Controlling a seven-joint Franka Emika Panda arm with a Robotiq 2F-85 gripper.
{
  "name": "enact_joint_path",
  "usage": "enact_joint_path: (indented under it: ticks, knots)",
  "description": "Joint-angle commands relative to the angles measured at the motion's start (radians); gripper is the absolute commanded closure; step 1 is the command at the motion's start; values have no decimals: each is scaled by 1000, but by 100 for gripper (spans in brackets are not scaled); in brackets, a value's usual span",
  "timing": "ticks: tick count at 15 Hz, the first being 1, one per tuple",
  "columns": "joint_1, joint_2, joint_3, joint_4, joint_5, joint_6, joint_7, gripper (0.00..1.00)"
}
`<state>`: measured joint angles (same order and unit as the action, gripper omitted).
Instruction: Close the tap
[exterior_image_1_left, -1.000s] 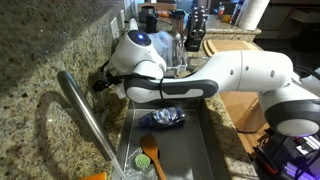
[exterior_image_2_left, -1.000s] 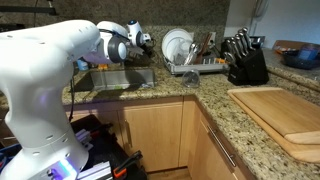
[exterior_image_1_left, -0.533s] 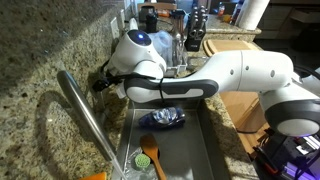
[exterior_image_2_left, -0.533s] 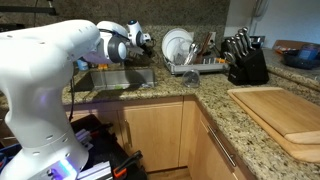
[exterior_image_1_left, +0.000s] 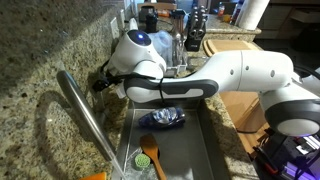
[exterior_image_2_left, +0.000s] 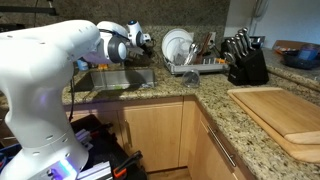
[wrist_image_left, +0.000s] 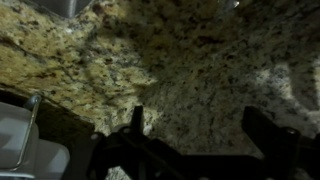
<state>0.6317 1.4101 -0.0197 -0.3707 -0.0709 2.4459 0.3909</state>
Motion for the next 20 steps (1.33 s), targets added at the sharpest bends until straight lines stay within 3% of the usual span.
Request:
enact_joint_path:
  ticks: [1, 2, 5, 10, 14, 20]
  knots:
    - [24, 2, 29, -14, 14, -15, -61, 0]
    - [76, 13, 45, -19, 12, -29, -93, 0]
    - [111, 15, 80, -28, 28, -77, -156, 0]
    - [123, 1, 60, -36, 6, -123, -150, 0]
    - [141, -46, 5, -18, -59, -157, -157, 0]
    - [143, -66, 34, -12, -51, -174, -193, 0]
